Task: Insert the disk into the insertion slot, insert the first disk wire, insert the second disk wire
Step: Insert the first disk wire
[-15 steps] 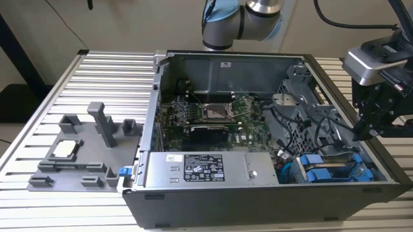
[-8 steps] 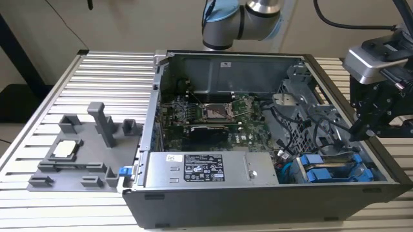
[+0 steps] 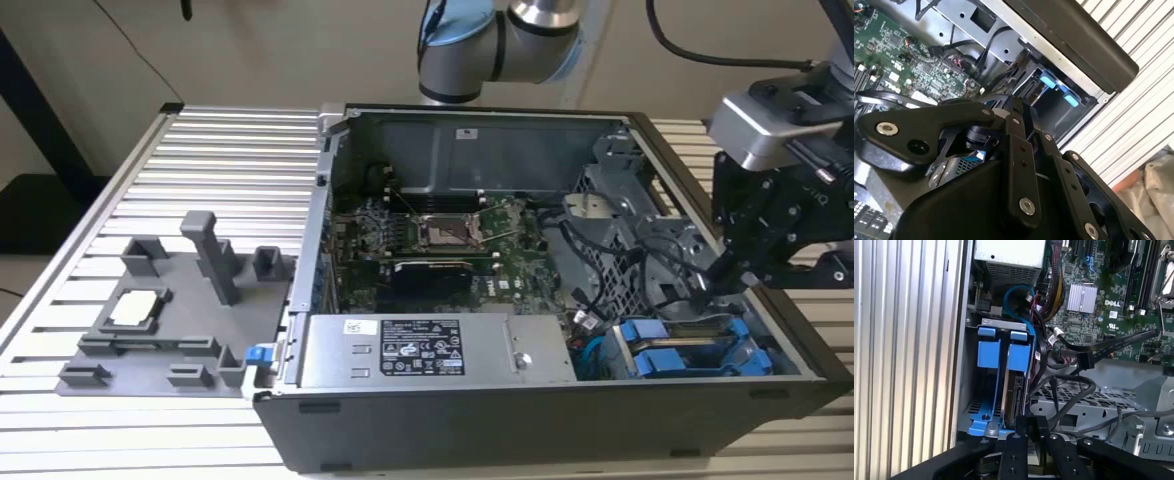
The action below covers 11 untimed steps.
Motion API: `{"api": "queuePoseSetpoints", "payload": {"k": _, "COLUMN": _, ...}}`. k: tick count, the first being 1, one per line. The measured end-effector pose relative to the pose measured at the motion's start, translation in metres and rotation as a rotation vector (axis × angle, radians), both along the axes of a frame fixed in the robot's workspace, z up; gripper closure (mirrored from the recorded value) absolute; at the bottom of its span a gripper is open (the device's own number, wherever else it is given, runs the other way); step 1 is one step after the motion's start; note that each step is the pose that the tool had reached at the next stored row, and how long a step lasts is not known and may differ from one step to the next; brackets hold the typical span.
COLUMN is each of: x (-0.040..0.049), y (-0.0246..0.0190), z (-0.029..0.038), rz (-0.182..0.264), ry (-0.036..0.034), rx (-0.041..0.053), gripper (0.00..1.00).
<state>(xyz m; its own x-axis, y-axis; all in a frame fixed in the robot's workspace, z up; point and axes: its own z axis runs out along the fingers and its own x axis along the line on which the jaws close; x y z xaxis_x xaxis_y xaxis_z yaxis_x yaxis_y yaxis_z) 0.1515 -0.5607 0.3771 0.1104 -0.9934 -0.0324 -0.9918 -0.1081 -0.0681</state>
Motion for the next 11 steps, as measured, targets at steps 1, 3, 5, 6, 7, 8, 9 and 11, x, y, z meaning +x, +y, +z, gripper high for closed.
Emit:
{"api": "queuePoseSetpoints", "payload": {"k": 1, "x": 0.0000, "y": 0.0000, "z": -0.0009, "rz": -0.011, "ry": 0.0003, "rx": -0.0001, "gripper": 0.81}}
{"api": "queuePoseSetpoints", "payload": {"k": 3, "x": 0.0001, "y": 0.0000, "z": -0.0031, "rz": -0.038, "ry": 0.0004, "rx": 0.0022, "gripper": 0.81}}
{"api": "queuePoseSetpoints", "payload": {"k": 5, "x": 0.0001, "y": 0.0000, "z": -0.0048, "rz": -0.062, "ry": 0.0005, "rx": 0.0082, "gripper": 0.81}}
{"api": "queuePoseSetpoints", "payload": {"k": 6, "x": 0.0001, "y": 0.0000, "z": -0.0055, "rz": -0.073, "ry": 0.0006, "rx": 0.0123, "gripper": 0.81}}
{"api": "queuePoseSetpoints", "payload": {"k": 7, "x": 0.0002, "y": -0.0008, "z": -0.0059, "rz": -0.074, "ry": 0.0041, "rx": 0.0145, "gripper": 0.81}}
{"api": "queuePoseSetpoints", "payload": {"k": 8, "x": 0.0007, "y": -0.0018, "z": -0.0061, "rz": -0.074, "ry": 0.0183, "rx": 0.0143, "gripper": 0.81}}
{"api": "queuePoseSetpoints", "payload": {"k": 9, "x": 0.0013, "y": -0.0026, "z": -0.0062, "rz": -0.074, "ry": 0.0325, "rx": 0.0137, "gripper": 0.81}}
{"api": "queuePoseSetpoints", "payload": {"k": 11, "x": 0.0021, "y": -0.0036, "z": -0.0077, "rz": -0.075, "ry": 0.0435, "rx": 0.0164, "gripper": 0.81}}
